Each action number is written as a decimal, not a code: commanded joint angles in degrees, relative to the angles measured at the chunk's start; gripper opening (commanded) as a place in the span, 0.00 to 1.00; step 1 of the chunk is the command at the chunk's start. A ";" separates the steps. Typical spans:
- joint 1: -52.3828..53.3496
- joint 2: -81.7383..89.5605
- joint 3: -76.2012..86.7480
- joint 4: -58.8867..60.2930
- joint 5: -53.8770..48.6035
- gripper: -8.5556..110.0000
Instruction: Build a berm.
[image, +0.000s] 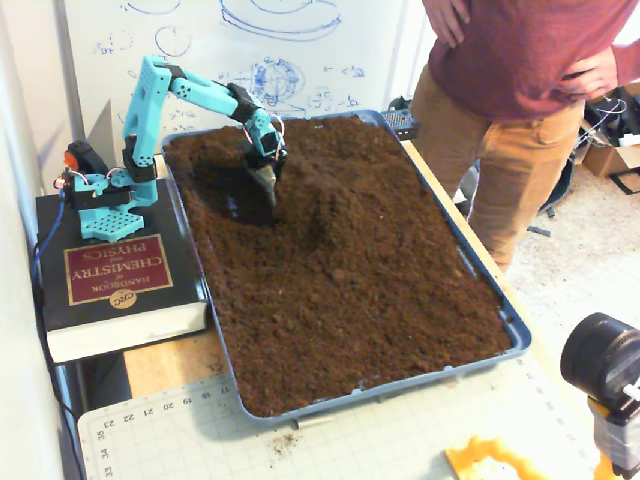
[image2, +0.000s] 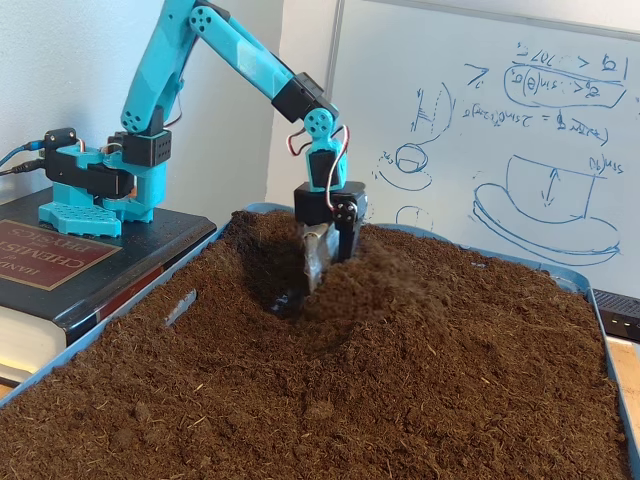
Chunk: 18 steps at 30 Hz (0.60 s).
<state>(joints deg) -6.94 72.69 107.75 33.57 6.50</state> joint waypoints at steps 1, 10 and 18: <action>2.46 6.68 -7.21 -2.72 0.09 0.07; 2.99 10.46 -7.38 -2.72 0.26 0.07; 3.16 13.36 -7.21 -2.72 0.35 0.07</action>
<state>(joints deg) -5.80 77.70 107.49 33.31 6.50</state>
